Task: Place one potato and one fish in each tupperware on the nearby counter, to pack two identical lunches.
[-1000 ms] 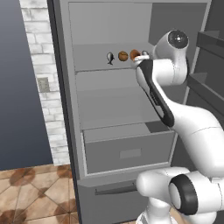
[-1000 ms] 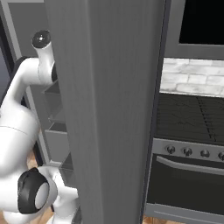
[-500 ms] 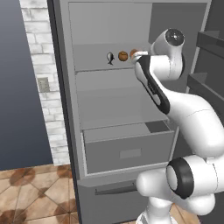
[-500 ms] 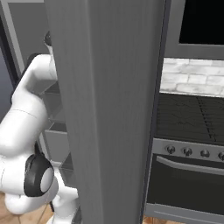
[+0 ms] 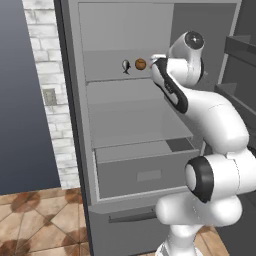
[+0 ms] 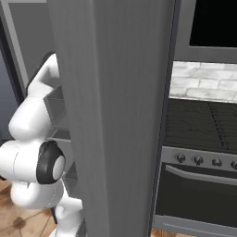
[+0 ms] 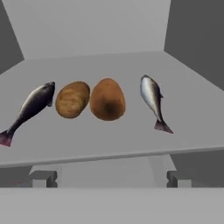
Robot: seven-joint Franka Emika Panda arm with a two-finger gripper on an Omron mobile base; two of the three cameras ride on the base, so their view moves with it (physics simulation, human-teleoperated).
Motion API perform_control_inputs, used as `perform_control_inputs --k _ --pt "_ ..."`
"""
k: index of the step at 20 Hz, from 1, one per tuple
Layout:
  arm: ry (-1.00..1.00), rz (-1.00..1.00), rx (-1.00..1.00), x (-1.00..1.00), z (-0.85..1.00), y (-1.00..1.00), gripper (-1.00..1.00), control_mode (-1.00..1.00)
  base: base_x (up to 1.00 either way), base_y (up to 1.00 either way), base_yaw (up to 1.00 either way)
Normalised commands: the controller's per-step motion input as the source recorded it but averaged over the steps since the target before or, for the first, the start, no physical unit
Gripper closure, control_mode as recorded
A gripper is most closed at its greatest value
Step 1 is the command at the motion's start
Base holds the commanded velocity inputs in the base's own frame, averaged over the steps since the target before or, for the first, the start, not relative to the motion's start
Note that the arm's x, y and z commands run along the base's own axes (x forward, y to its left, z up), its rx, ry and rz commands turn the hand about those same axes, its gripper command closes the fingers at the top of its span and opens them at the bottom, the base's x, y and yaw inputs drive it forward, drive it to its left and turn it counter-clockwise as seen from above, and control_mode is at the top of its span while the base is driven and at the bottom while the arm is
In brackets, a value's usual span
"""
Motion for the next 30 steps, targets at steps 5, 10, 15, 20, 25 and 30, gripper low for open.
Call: perform_control_inputs --k 5,10,15,20,25,30 --pt "0.0 0.0 0.0 0.53 0.0 0.0 -1.0 -1.0 0.0 0.0 0.0" --pt "0.0 0.0 0.0 0.49 -0.04 0.0 -1.0 -1.0 0.0 0.0 0.0" --pt "0.0 0.0 0.0 0.44 -0.1 0.0 -1.0 -1.0 0.0 0.0 0.0" --pt "0.0 0.0 0.0 0.33 -0.18 0.0 -1.0 -1.0 0.0 0.0 0.0" --pt "0.0 0.0 0.0 0.21 -0.14 0.0 -1.0 -1.0 0.0 0.0 0.0" --pt "0.0 0.0 0.0 0.19 -0.11 0.0 -1.0 -1.0 0.0 0.0 0.0"
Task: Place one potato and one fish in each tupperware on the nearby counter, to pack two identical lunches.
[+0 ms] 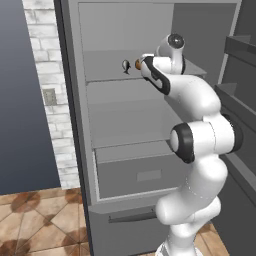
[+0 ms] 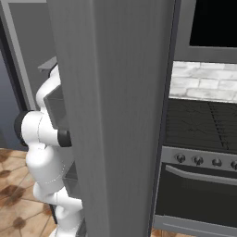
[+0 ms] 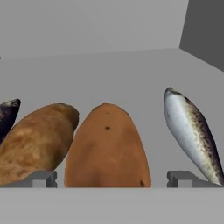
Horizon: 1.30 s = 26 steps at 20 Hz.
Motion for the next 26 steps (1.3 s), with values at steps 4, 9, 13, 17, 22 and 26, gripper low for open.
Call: perform_control_inputs --k 4,9,13,17,22,26 --pt "0.0 0.0 0.0 0.15 -0.19 0.0 -1.0 -1.0 0.0 0.0 0.0" --pt "0.0 0.0 0.0 0.05 -0.32 0.0 -1.0 -1.0 0.0 0.0 0.0" --pt "0.01 0.0 0.0 0.0 -0.4 0.0 1.0 -1.0 0.0 0.0 0.0" --pt "0.0 0.0 0.0 0.01 -0.22 0.0 1.0 -1.0 0.0 0.0 0.0" --pt "-0.03 0.0 0.0 0.11 -0.03 0.0 1.0 -1.0 0.0 0.0 0.0" --pt "-0.01 0.0 0.0 0.14 0.0 0.0 1.0 -1.0 0.0 0.0 0.0"
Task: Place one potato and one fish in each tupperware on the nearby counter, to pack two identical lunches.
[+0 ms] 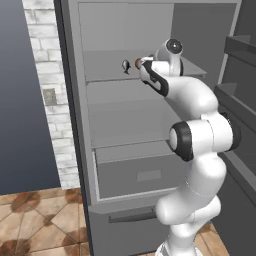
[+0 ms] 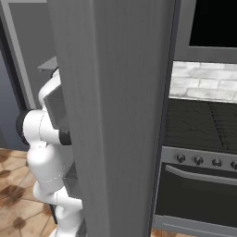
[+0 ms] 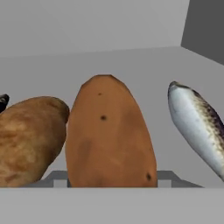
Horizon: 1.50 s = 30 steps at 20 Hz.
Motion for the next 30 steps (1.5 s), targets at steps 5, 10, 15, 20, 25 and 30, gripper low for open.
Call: perform_control_inputs --k 5,10,15,20,25,30 --pt "0.01 0.0 0.0 -0.02 0.0 0.0 1.0 -1.0 0.0 0.0 0.0" --pt "0.05 0.0 0.0 -0.61 0.0 0.0 1.0 -1.0 0.0 0.0 0.0" --pt "-0.01 0.0 -0.01 -0.94 0.02 0.01 1.0 -1.0 0.0 0.0 0.0" --pt "-0.15 0.01 -0.05 -0.99 0.07 0.21 1.0 -1.0 0.0 0.0 0.0" --pt "-0.2 0.03 -0.07 -0.94 0.1 0.31 1.0 -1.0 0.0 0.0 0.0" --pt "-0.17 0.03 -0.06 -0.84 0.11 0.28 1.0 -1.0 0.0 0.0 0.0"
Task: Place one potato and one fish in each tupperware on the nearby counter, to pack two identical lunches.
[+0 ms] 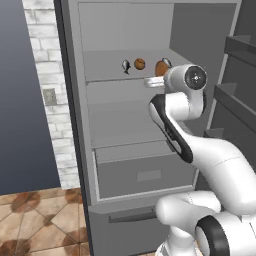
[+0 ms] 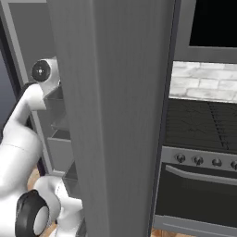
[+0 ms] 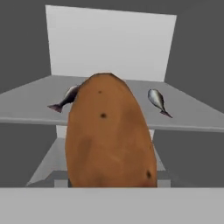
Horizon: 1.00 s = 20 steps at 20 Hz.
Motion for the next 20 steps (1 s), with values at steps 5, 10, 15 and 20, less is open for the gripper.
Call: perform_control_inputs --k 5,10,15,20 --pt "-0.12 0.03 -0.02 -0.58 0.08 0.1 1.0 -1.0 0.0 0.0 0.0" --pt "-0.02 0.02 0.0 -0.33 0.08 0.0 1.0 1.0 -0.08 0.0 0.0" --pt "0.0 0.0 0.0 0.0 0.0 0.0 1.0 1.0 -0.3 0.0 0.0" --pt "0.0 0.0 0.0 0.0 0.0 0.0 1.0 1.0 -0.36 0.16 0.0"
